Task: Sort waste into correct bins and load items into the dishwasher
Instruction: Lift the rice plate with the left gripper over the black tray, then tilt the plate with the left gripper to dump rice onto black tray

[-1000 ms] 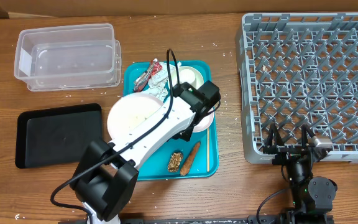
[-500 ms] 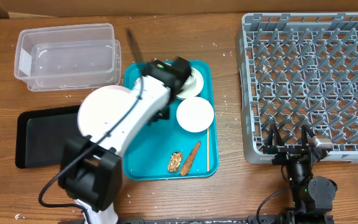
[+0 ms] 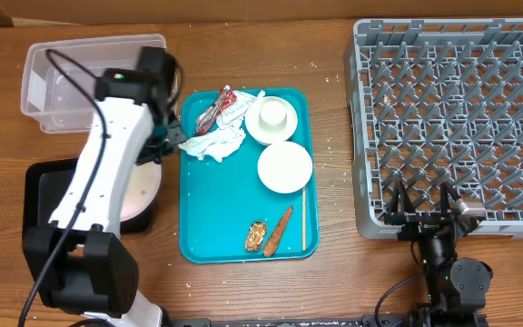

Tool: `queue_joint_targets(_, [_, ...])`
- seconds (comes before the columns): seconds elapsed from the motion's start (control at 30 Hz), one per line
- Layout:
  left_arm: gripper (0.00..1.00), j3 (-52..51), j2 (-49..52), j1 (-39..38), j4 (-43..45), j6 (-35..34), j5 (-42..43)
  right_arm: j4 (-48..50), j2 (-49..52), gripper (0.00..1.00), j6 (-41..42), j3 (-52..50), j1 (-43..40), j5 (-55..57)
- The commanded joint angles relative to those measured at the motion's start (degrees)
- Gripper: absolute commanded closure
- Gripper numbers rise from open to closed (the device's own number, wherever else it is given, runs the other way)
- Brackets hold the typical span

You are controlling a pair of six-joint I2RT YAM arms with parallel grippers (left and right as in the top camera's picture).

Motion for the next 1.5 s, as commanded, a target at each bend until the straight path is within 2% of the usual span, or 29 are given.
queue_joint_targets(0.0, [0.96,0.8,-1.2,2.4,0.0,2.3,6.0,0.2,-0.5,0.0,-0.2,-0.6,0.2,0.5])
queue_joint_targets(0.37, [0.96,0.8,-1.2,11.2,4.0,8.7,15.4,0.2,-0.5,0.0,-0.2,-0.6,0.2,0.5])
queue_joint_targets(0.57, [0.96,0.8,-1.2,13.7,4.8,9.9,16.1,0.2,-0.5,0.0,-0.2,-0.6,0.2,0.5])
queue_joint_targets(0.93, [0.96,0.8,-1.2,18.7,5.8,14.4,27.2,0.2,-0.5,0.0,-0.2,-0.6,0.2,0.5])
queue_joint_targets(1.17, [0.96,0.8,-1.2,22.6,5.3,15.6,28.5,0.2,-0.5,0.0,-0.2,-0.6,0.2,0.5])
queue_joint_targets(1.47, [0.96,0.8,-1.2,29.1,4.0,19.8,40.5,0.2,-0.5,0.0,-0.2,-0.6,0.2,0.5])
